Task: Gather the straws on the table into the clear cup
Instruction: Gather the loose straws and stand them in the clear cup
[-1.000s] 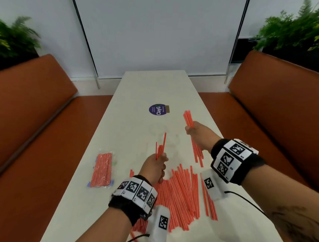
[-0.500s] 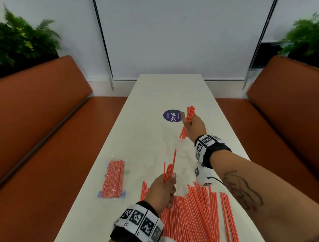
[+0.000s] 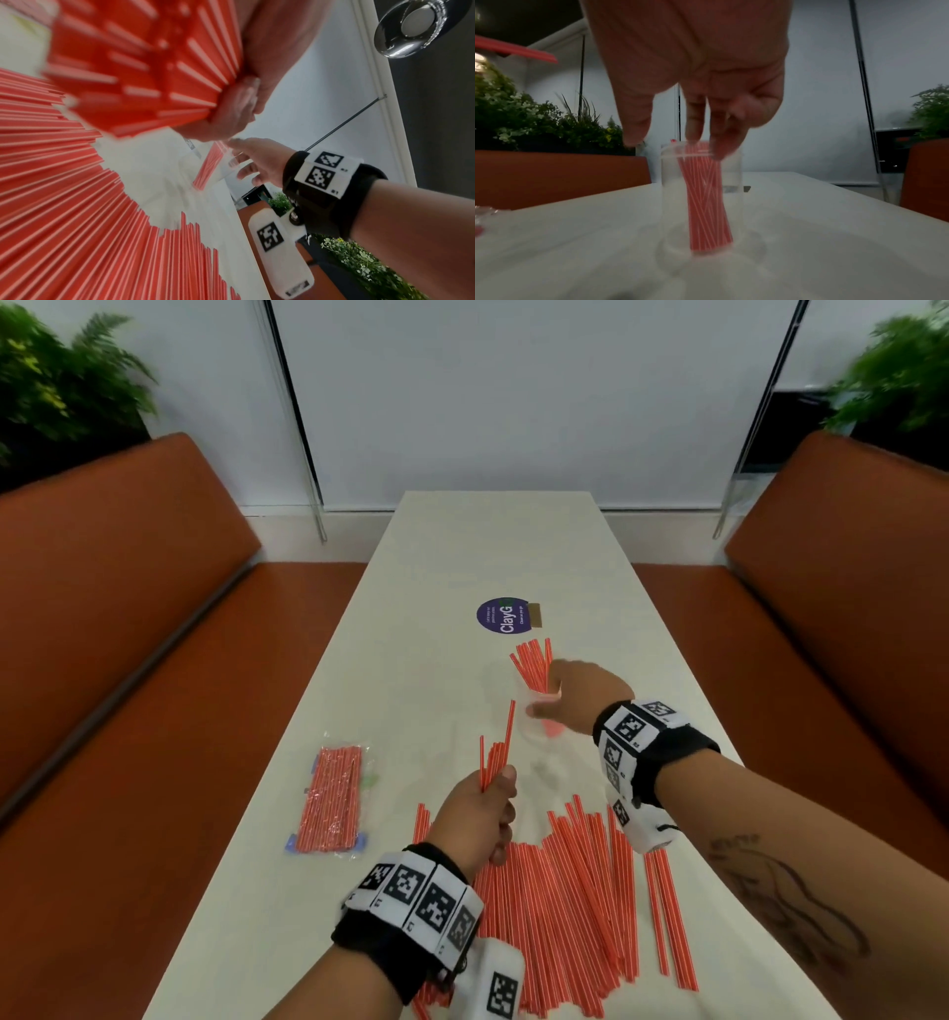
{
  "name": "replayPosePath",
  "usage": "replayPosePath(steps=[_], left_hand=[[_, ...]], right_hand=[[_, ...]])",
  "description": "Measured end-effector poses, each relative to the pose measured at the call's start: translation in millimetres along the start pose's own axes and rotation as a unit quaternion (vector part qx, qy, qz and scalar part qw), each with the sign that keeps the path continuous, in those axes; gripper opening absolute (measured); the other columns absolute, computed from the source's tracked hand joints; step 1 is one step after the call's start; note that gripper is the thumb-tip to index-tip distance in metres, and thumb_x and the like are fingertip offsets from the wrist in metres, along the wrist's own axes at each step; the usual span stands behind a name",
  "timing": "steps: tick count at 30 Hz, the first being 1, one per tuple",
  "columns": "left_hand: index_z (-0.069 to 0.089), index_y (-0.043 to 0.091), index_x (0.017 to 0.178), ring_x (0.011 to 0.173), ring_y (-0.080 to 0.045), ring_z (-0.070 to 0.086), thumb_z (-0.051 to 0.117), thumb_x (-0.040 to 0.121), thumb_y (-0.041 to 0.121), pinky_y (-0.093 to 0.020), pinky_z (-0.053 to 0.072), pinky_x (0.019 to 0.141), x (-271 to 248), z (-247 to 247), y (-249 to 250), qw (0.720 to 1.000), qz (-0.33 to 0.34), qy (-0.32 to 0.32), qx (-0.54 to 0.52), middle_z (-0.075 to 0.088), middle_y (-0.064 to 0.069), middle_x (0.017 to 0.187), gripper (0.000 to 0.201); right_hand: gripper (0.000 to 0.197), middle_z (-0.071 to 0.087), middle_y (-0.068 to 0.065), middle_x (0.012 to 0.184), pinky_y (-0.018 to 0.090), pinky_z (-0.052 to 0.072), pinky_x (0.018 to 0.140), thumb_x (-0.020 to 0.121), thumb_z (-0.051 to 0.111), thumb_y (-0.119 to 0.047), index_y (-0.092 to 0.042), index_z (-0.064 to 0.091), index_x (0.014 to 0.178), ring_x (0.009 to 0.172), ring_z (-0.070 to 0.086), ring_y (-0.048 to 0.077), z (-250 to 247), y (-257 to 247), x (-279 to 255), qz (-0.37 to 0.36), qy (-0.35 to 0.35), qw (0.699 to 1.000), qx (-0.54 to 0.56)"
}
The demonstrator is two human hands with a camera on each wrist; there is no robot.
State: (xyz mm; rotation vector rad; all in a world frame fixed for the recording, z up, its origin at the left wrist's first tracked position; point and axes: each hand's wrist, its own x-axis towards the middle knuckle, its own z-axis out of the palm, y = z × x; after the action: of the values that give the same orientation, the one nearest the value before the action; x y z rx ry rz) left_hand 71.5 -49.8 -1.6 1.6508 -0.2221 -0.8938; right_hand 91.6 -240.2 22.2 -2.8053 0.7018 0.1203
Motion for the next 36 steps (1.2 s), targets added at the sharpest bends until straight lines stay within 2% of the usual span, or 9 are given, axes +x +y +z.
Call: replayPosePath(steps=[5, 13, 16, 19, 23, 26, 28, 33, 36], left_hand=[[0.042, 0.017, 0.074, 0.040, -0.008, 0.030, 0.039, 0.098, 0.035, -0.018, 0.028, 0.039, -3, 5, 2, 1.000, 0.003, 0.000, -0.008, 0.034, 0.003, 0.057, 0.030], [0.040, 0.019, 0.070, 0.040, -0.007, 0.030, 0.039, 0.098, 0.036, -0.019, 0.029, 0.039, -13, 15, 3, 0.999, 0.022, -0.003, -0.027, 0.032, 0.003, 0.056, 0.033], [0.040, 0.020, 0.071, 0.041, -0.008, 0.032, 0.039, 0.098, 0.035, -0.021, 0.033, 0.040, -16, 19, 6, 0.997, 0.036, 0.017, -0.068, 0.033, 0.003, 0.056, 0.031], [0.045, 0.018, 0.074, 0.040, -0.009, 0.039, 0.037, 0.099, 0.034, -0.027, 0.040, 0.050, -17, 24, 11, 0.990, 0.061, 0.056, -0.118, 0.040, 0.003, 0.052, 0.031], [0.053, 0.015, 0.079, 0.074, -0.019, 0.054, 0.037, 0.098, 0.038, -0.038, 0.044, 0.080, -20, 36, 17, 0.985, 0.082, 0.098, -0.117, 0.054, -0.001, 0.074, 0.034], [0.049, 0.012, 0.128, 0.117, -0.025, 0.053, 0.036, 0.099, 0.037, -0.036, 0.042, 0.099, -25, 47, 18, 0.987, 0.075, 0.110, -0.093, 0.056, -0.005, 0.121, 0.041], [0.038, 0.009, 0.138, 0.125, -0.026, 0.050, 0.036, 0.099, 0.038, -0.031, 0.039, 0.099, -27, 51, 16, 0.989, 0.075, 0.101, -0.076, 0.053, -0.008, 0.129, 0.049], [0.049, 0.021, 0.097, 0.082, -0.013, 0.058, 0.051, 0.095, 0.017, -0.019, 0.043, 0.068, -29, 50, 12, 0.986, 0.132, 0.065, -0.080, 0.056, 0.007, 0.085, 0.005], [0.044, 0.018, 0.106, 0.067, -0.014, 0.059, 0.054, 0.091, 0.003, -0.023, 0.050, 0.064, -23, 37, 26, 0.958, 0.197, 0.118, -0.174, 0.057, 0.002, 0.084, 0.023]], right_hand=[[0.024, 0.065, 0.010, 0.113, 0.028, 0.045, 0.079, 0.094, 0.047, -0.017, -0.010, 0.059, 0.113, 0.102, 0.061, 0.026, 14, 8, -16, -0.041, -0.023, 0.999, -0.025], [0.024, 0.060, 0.002, 0.116, 0.030, 0.047, 0.087, 0.089, 0.058, -0.025, -0.017, 0.059, 0.112, 0.101, 0.060, 0.021, 19, 9, -58, -0.047, 0.021, 0.997, 0.054], [0.024, 0.053, -0.003, 0.079, 0.022, 0.042, 0.064, 0.088, 0.059, -0.037, -0.016, 0.050, 0.083, 0.070, 0.052, 0.014, 10, 4, -87, -0.034, 0.110, 0.980, 0.162], [0.035, 0.051, 0.000, 0.075, 0.019, 0.042, 0.057, 0.088, 0.056, -0.046, -0.014, 0.044, 0.078, 0.064, 0.048, 0.010, 6, -7, -121, -0.037, -0.050, 0.946, 0.318], [0.009, 0.053, 0.002, 0.092, 0.027, 0.052, 0.061, 0.090, 0.057, -0.021, -0.018, 0.049, 0.090, 0.082, 0.054, 0.012, 12, -12, -139, -0.021, -0.229, 0.855, 0.465], [0.017, 0.058, 0.009, 0.088, 0.030, 0.052, 0.060, 0.088, 0.053, -0.003, -0.011, 0.047, 0.102, 0.070, 0.061, 0.016, 16, -14, -139, -0.031, -0.243, 0.845, 0.474], [0.024, 0.059, 0.008, 0.071, 0.031, 0.050, 0.053, 0.090, 0.048, -0.005, -0.010, 0.042, 0.113, 0.053, 0.059, 0.016, 20, -16, -142, -0.039, -0.235, 0.853, 0.464], [0.024, 0.039, 0.001, 0.052, 0.024, 0.034, 0.039, 0.098, 0.036, -0.020, -0.028, 0.041, 0.076, 0.039, 0.035, 0.015, 30, -10, -156, -0.055, -0.199, 0.869, 0.450], [0.036, 0.039, -0.003, 0.048, 0.022, 0.034, 0.038, 0.097, 0.041, -0.040, -0.024, 0.039, 0.065, 0.037, 0.035, 0.015, 35, -2, -164, -0.075, -0.222, 0.858, 0.458]])
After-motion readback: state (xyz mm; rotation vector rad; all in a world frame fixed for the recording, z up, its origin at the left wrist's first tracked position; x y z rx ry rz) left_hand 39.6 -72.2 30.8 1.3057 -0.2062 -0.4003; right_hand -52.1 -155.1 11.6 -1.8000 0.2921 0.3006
